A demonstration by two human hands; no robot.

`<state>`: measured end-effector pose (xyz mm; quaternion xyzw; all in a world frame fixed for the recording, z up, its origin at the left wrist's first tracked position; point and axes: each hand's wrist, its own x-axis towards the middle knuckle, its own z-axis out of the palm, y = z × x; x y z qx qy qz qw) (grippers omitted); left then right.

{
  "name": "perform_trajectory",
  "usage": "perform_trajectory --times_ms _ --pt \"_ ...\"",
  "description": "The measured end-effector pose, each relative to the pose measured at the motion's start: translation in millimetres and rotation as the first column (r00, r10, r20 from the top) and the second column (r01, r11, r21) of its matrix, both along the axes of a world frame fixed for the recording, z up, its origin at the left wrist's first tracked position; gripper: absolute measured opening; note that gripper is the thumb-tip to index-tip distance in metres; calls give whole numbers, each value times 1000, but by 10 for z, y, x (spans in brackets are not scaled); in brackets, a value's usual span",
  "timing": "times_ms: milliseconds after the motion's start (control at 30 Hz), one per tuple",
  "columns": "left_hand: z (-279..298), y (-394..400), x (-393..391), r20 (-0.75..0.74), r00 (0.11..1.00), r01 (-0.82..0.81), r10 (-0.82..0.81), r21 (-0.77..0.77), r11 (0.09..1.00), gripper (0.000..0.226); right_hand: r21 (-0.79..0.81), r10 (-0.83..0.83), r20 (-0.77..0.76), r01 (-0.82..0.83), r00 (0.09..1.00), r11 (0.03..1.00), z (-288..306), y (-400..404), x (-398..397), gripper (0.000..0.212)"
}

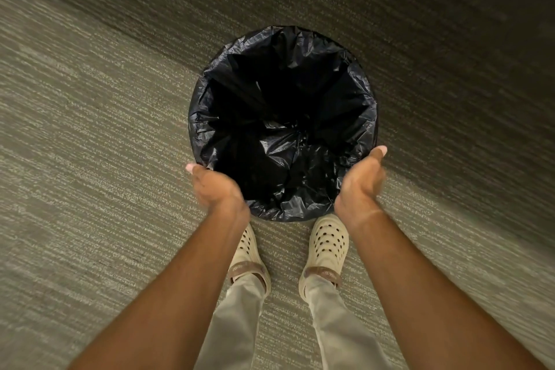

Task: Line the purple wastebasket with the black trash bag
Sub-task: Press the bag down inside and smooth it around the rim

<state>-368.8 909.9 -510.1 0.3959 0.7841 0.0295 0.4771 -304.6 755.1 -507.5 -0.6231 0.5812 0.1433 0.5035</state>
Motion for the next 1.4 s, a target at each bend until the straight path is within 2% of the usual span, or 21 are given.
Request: perform_trajectory --times_ms 167,233,333,400,567,667,833,900,967,1067,1133,1200,1267,1333,1400 --pt "19 1 51 4 1000 -29 29 24 999 74 -12 -46 -17 45 999 999 -47 52 73 69" --pt "10 19 32 75 996 -45 45 -7 999 72 74 -57 -22 58 998 996 -55 20 100 70" --pt "21 16 -51 229 971 -36 65 -132 991 75 282 -81 7 76 997 957 -25 -68 56 74" --pt "51 -25 -113 258 963 -32 74 -166 986 75 315 -105 -9 102 994 943 24 -105 -59 75" --pt "171 -289 -165 177 958 -164 224 -300 940 77 321 -195 -145 232 970 918 177 57 -410 69" --pt "214 -417 -94 102 911 -339 399 -366 867 82 312 -293 -189 341 937 887 213 216 -475 65" --pt "177 -474 88 -103 855 -518 509 -216 827 83 59 -372 -248 397 895 916 176 389 -377 66" --pt "141 -484 124 -201 862 -491 465 -111 864 81 -50 -351 -265 351 898 935 122 398 -331 65" --pt "75 -502 121 -230 875 -448 425 -53 893 79 -120 -318 -280 296 906 948 84 387 -318 63" --pt "25 -481 65 -227 900 -396 373 -67 916 71 -142 -300 -313 268 901 953 40 371 -314 65" --pt "14 -454 24 -173 935 -329 309 -106 938 58 -45 -336 -284 337 898 940 29 374 -313 63" --pt "3 -437 -28 -71 966 -259 250 -188 947 50 143 -371 -197 401 907 905 11 357 -348 59" --pt "9 -418 -108 129 936 -281 328 -291 915 51 283 -366 -123 386 923 878 48 298 -369 58" --pt "17 -363 -175 229 906 -274 356 -322 906 53 303 -333 -83 342 939 890 78 191 -354 60" --pt "62 -241 -235 159 965 -170 211 -236 957 48 240 -285 -48 288 957 927 128 63 -308 60"
